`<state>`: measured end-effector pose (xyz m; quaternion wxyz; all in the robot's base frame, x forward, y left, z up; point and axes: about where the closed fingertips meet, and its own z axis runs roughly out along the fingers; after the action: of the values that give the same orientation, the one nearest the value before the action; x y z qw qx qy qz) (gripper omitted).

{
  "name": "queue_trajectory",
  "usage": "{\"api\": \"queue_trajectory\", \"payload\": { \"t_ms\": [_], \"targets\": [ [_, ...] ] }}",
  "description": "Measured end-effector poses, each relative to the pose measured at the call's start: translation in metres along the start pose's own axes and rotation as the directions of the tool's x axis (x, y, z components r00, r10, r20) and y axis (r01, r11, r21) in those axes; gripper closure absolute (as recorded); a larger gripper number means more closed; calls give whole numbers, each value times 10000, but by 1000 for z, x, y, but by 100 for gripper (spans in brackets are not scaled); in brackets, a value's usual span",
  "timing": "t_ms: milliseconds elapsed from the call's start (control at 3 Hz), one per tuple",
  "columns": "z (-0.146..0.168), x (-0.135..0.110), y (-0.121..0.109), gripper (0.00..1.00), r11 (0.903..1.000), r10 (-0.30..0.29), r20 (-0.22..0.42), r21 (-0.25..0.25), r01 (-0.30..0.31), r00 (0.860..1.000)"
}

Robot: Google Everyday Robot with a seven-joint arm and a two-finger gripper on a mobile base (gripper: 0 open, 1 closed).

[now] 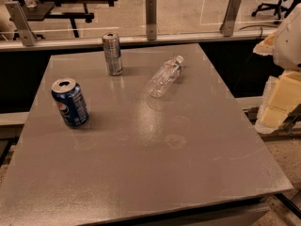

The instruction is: Pick pepsi can

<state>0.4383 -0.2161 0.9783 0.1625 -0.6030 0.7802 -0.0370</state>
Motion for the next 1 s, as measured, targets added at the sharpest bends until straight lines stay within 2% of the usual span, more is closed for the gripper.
{"api": "queue_trajectory", "payload": {
  "t_ms": [333, 667, 1000],
  "targets": [
    [0, -1, -1, 0, 10000, -8, 33, 15, 8, 10000],
    [11, -23, -10, 0, 9994, -214, 488, -274, 227, 9986],
    [39, -90, -24, 0, 9936, -766, 1530, -701, 881, 9853]
  ]
}}
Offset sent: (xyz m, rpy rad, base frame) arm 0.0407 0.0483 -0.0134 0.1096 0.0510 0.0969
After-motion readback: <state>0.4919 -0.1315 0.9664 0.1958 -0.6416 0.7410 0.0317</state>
